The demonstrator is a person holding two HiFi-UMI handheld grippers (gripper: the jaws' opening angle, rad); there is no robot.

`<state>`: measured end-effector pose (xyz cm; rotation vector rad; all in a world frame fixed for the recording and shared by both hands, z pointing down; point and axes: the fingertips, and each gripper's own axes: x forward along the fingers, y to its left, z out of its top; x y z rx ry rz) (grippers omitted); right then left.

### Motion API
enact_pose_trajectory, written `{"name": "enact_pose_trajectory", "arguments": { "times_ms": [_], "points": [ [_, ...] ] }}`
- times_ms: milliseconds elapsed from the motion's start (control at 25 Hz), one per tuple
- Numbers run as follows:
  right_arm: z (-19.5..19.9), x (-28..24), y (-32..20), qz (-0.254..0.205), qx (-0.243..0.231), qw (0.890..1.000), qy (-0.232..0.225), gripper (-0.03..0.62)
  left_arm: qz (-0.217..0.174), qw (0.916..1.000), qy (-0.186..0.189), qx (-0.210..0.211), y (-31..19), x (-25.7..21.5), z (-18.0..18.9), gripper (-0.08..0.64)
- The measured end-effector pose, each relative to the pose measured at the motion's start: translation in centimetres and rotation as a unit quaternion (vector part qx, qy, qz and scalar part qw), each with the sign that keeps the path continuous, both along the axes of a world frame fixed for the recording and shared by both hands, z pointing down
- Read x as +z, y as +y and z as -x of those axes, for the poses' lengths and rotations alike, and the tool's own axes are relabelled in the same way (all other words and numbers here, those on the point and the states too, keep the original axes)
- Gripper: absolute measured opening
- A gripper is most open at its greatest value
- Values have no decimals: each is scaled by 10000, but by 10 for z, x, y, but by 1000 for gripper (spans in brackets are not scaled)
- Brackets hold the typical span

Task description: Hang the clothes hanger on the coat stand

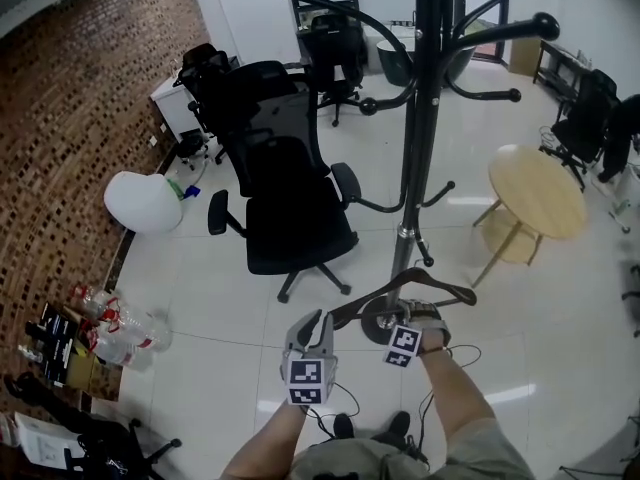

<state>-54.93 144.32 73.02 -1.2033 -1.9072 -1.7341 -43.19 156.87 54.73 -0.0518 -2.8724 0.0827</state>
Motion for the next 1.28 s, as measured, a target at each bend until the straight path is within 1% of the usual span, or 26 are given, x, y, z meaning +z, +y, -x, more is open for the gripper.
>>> {"name": "enact_pose_trajectory", "arguments": {
  "times_ms": [120, 200, 280, 400, 440, 480, 520, 600, 680, 720, 760, 800, 880, 960, 1040, 1080, 1160, 1280],
  "points": [
    [-2, -21, -3, 640, 300, 9974, 103, 118, -24, 9999, -105, 41, -5, -1, 4, 72],
    [-13, -40, -9, 1190, 607, 9908, 221, 118, -31, 9997, -201, 153, -12, -5, 2, 72],
    [-35, -65, -10, 1834, 957, 9777, 372, 118, -69, 9990, -311, 325, -15, -14, -7, 72],
    [-73, -110, -4, 2713, 1425, 9507, 465, 118, -225, 9968, -474, 602, -12, -31, -27, 71],
    [-83, -125, -5, 3014, 1613, 9385, 490, 118, -279, 9958, -519, 694, -12, -35, -31, 71],
    [-91, -138, -9, 3343, 1830, 9230, 521, 118, -337, 9948, -564, 782, -15, -39, -33, 66],
    [-97, -152, -17, 3696, 2056, 9045, 546, 118, -409, 9935, -609, 871, -20, -41, -35, 63],
    [-112, -179, -40, 4409, 2455, 8618, 504, 118, -560, 9903, -691, 1067, -36, -44, -41, 55],
    [-135, -200, -72, 5102, 2751, 8139, 400, 55, -665, 9873, -732, 1245, -56, -41, -57, 39],
    [-149, -209, -89, 5403, 2835, 7915, 350, 53, -704, 9860, -739, 1318, -68, -39, -68, 32],
    [-162, -218, -107, 5639, 2881, 7734, 285, 12, -726, 9848, -753, 1384, -83, -38, -78, 21],
    [-174, -225, -127, 5809, 2921, 7595, 213, 0, -730, 9838, -767, 1445, -100, -37, -88, 17],
    [-197, -227, -166, 6012, 3048, 7386, 99, 0, -704, 9821, -783, 1561, -134, -34, -104, 17],
    [-220, -213, -202, 6136, 3191, 7222, 35, 0, -590, 9811, -783, 1671, -166, -24, -118, 17],
    [-240, -191, -239, 6226, 3292, 7099, 47, 0, -463, 9794, -788, 1800, -205, -10, -126, 17],
    [-246, -179, -257, 6250, 3320, 7064, 82, 0, -427, 9785, -795, 1854, -227, -4, -127, 17],
    [-251, -162, -289, 6271, 3320, 7045, 127, 0, -409, 9778, -791, 1897, -262, 6, -127, 17],
    [-256, -162, -321, 6290, 3336, 7022, 51, 0, -406, 9788, -759, 1859, -288, 8, -133, 17]
  ]
}}
